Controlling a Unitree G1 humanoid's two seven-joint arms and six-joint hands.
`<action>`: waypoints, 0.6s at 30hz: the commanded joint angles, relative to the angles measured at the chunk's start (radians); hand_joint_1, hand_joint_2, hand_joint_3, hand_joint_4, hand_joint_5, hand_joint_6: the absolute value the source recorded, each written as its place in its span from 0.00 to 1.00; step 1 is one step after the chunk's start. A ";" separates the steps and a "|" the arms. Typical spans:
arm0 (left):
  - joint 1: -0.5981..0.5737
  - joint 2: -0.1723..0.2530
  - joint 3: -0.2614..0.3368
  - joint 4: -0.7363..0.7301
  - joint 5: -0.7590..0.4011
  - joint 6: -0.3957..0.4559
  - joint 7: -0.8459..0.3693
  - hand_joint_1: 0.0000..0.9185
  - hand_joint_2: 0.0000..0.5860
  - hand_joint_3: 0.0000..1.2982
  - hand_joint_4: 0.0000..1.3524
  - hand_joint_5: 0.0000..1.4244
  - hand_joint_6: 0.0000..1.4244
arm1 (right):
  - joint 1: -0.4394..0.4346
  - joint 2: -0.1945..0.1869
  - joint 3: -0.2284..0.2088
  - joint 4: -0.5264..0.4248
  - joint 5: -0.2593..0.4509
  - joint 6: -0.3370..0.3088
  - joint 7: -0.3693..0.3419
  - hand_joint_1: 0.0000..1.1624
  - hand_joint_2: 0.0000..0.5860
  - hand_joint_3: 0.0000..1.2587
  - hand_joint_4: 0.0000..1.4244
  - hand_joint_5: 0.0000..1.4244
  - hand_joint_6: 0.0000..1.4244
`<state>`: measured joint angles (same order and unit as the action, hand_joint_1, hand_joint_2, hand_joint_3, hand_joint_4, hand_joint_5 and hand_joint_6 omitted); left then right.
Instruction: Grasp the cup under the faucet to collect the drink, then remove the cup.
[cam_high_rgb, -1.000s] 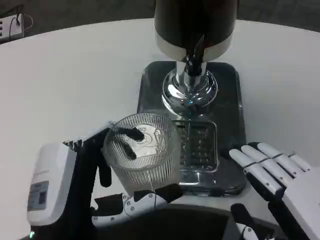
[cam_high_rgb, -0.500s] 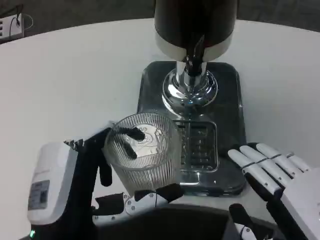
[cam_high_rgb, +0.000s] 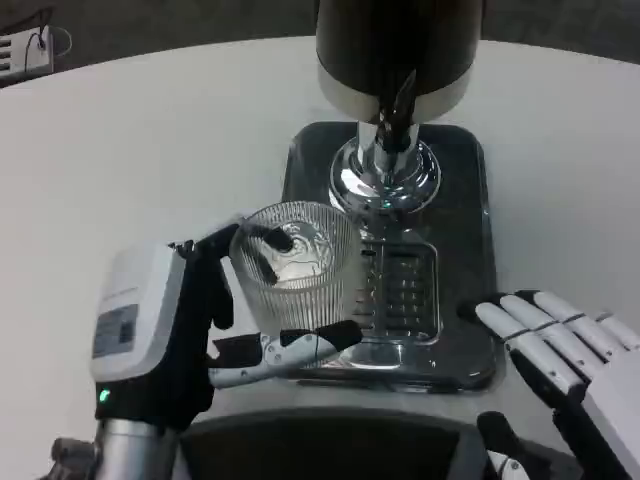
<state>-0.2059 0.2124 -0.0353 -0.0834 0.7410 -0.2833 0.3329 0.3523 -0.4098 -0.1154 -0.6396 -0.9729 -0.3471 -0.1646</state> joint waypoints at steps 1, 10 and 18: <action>-0.061 0.013 -0.029 0.049 0.023 -0.008 0.046 0.87 0.00 0.78 0.79 0.83 1.00 | 0.015 -0.001 -0.024 -0.017 0.014 -0.003 0.005 0.38 0.91 0.14 0.12 0.12 0.19; -0.207 0.043 -0.084 0.247 0.068 0.003 0.107 0.87 0.00 0.78 0.79 0.83 1.00 | 0.033 -0.005 -0.057 -0.021 0.036 -0.014 0.007 0.38 0.91 0.14 0.12 0.12 0.19; -0.310 0.049 -0.135 0.411 0.084 0.013 0.178 0.87 0.00 0.78 0.79 0.83 1.00 | 0.030 0.002 -0.050 -0.022 0.037 -0.011 0.012 0.38 0.91 0.14 0.12 0.12 0.19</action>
<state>-0.4712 0.2570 -0.1554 0.2770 0.8230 -0.2710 0.4619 0.3777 -0.4077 -0.1650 -0.6489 -0.9448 -0.3489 -0.1632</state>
